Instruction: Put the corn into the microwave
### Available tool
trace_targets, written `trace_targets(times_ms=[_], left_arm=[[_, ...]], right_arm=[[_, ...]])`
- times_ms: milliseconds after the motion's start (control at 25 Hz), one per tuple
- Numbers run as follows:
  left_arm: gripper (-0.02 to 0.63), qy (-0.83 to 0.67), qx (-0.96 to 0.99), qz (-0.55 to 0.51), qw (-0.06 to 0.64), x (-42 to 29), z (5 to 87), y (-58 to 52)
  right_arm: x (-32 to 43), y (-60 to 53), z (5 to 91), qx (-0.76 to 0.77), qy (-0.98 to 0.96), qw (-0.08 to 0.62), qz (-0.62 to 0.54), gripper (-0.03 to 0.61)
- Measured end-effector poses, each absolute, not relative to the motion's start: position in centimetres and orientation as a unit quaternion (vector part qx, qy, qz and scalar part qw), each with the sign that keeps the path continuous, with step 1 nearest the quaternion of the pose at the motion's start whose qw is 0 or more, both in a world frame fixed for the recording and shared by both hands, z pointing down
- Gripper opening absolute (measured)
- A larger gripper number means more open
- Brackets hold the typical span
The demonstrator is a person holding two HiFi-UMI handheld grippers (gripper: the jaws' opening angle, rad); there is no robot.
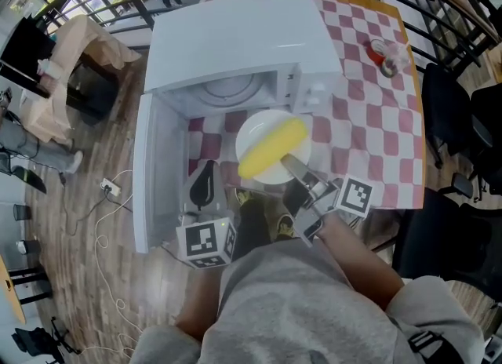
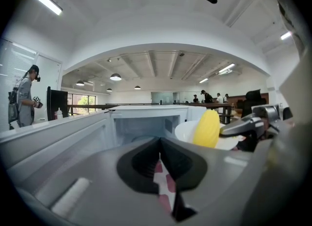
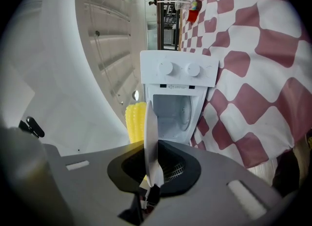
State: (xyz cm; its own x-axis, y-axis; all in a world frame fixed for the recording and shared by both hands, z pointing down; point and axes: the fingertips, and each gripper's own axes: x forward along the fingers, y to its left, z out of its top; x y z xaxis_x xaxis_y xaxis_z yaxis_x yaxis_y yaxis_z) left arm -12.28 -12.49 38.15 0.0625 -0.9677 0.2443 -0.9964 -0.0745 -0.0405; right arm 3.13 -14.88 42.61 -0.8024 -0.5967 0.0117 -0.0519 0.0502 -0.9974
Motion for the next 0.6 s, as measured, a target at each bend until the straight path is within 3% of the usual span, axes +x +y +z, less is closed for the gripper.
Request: trace_targets(times_ms=[600], left_arm=[[0.011,-0.661,0.739,0.107,0.074,-17.2,38.6,-19.2]], right_arm=[[-2.0,-20.7,43.6,-0.253,0.686,0.205,-0.651,0.028]])
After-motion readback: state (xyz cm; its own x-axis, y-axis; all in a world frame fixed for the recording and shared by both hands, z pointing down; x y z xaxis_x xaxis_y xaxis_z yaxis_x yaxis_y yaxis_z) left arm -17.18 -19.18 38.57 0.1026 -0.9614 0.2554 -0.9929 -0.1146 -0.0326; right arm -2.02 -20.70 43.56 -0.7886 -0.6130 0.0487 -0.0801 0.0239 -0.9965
